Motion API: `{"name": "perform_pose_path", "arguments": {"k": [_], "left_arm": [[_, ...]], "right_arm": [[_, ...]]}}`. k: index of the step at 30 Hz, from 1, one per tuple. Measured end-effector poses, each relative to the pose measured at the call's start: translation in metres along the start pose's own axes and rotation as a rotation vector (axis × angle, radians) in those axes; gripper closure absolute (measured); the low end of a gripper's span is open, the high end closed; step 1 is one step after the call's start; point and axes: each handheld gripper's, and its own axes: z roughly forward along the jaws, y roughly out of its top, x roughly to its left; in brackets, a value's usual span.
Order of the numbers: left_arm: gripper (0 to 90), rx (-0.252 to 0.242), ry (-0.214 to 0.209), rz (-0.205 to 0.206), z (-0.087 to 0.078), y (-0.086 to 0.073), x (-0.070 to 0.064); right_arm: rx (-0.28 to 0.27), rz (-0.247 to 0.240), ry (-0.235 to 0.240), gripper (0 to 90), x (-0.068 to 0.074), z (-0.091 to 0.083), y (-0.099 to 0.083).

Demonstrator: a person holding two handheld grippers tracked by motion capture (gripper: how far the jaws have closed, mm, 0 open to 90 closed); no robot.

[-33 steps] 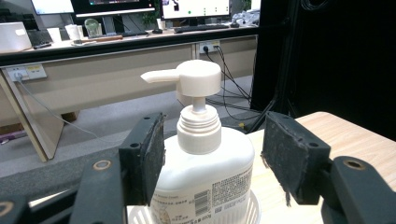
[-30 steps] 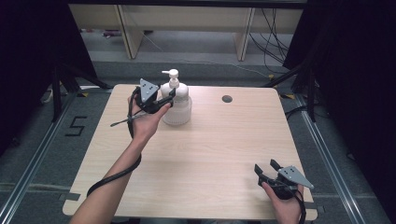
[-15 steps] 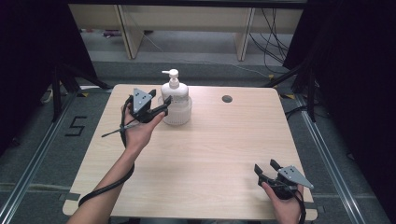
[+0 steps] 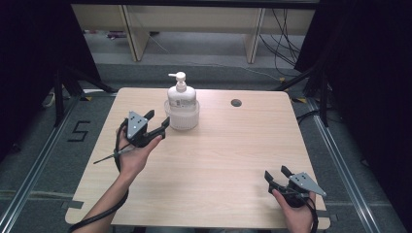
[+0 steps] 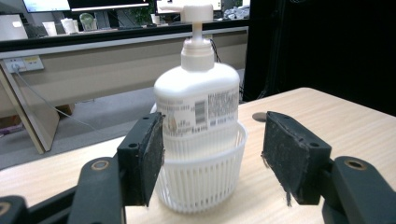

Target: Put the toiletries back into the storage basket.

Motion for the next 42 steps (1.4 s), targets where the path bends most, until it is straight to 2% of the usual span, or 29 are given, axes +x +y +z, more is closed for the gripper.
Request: {"name": "perform_pose_path", "arguments": {"k": [7,9,10,11,13,14,15,17,19,26,30,33,36,39,42], "left_arm": [[38.0,0.003,0.018,0.007,-0.016,-0.019,0.005],[38.0,0.012,0.025,0.01,-0.023,-0.031,0.009],[38.0,0.017,0.028,0.008,-0.025,-0.035,0.009],[38.1,0.017,0.028,0.0,-0.027,-0.04,0.01],[38.1,0.019,0.034,0.013,-0.031,-0.049,0.01],[38.2,0.019,0.034,0.013,-0.031,-0.049,0.01],[38.2,0.02,0.03,0.007,-0.035,-0.059,0.01],[38.2,0.026,0.034,0.011,-0.037,-0.064,0.011],[38.4,0.041,0.04,0.01,-0.042,-0.078,0.011],[38.5,0.066,0.043,0.003,-0.049,-0.102,0.013],[38.5,0.063,0.056,-0.013,-0.053,-0.11,0.014],[38.4,0.062,0.067,-0.024,-0.055,-0.116,0.016],[38.4,0.063,0.083,-0.029,-0.056,-0.118,0.016],[38.4,0.053,0.09,-0.031,-0.056,-0.118,0.016],[38.4,0.05,0.088,-0.024,-0.056,-0.118,0.016]], "right_arm": [[0.002,-0.008,-0.002,32.0,-0.001,0.001,0.0],[0.002,-0.008,-0.002,32.0,-0.001,0.001,0.0],[0.008,0.03,0.004,32.0,0.002,0.0,-0.001],[0.007,0.021,0.017,32.0,0.001,0.001,-0.001],[0.005,-0.005,-0.003,31.9,0.0,0.001,0.0],[0.004,-0.007,-0.002,31.9,0.0,0.0,0.0],[0.005,-0.008,-0.005,31.9,0.0,0.001,0.0],[0.006,-0.003,-0.002,31.9,0.0,0.0,0.0],[0.004,-0.008,-0.004,31.9,0.0,0.001,0.0],[0.013,-0.003,-0.002,31.9,0.001,0.0,0.0],[0.015,-0.008,-0.003,31.8,0.0,0.0,0.0],[0.025,0.041,0.0,31.8,0.004,0.0,-0.001],[0.027,0.039,0.005,31.8,0.004,-0.001,-0.001],[0.01,-0.019,0.008,31.8,0.001,0.001,0.0],[0.019,-0.006,0.005,31.7,0.001,0.0,0.0]]}}
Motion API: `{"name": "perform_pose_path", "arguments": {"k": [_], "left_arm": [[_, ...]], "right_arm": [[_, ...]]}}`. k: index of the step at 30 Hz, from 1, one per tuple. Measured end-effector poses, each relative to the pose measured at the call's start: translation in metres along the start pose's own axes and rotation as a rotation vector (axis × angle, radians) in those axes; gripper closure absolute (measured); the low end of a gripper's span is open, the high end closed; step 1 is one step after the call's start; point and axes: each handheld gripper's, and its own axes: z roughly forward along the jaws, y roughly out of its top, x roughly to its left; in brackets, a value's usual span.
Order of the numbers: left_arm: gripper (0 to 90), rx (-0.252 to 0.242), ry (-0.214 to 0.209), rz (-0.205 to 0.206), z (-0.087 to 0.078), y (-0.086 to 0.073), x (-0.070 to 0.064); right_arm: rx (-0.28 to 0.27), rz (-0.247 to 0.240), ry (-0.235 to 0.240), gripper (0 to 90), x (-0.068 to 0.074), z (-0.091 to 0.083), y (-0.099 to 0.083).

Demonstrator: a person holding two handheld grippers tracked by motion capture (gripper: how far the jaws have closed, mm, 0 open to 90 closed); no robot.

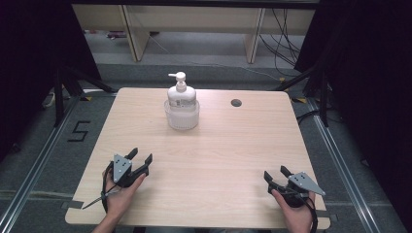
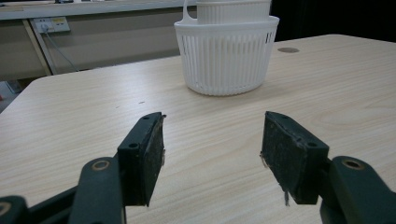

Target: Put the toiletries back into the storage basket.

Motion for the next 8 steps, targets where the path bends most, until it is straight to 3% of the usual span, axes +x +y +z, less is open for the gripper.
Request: {"name": "perform_pose_path", "arguments": {"k": [4,6,8], "left_arm": [[38.1,-0.004,0.002,0.009,-0.0001,0.0,0.0001],[38.1,0.0,0.001,0.011,-0.0001,0.0002,0.0001],[38.0,0.001,0.002,0.013,0.0001,0.0001,-0.0001]], "right_arm": [[-0.001,0.002,-0.002,31.7,0.0,-0.0001,0.0],[0.015,0.052,0.007,31.7,0.0033,-0.0008,-0.0003],[0.014,0.027,0.011,31.7,0.0007,-0.0003,0.0]]}}
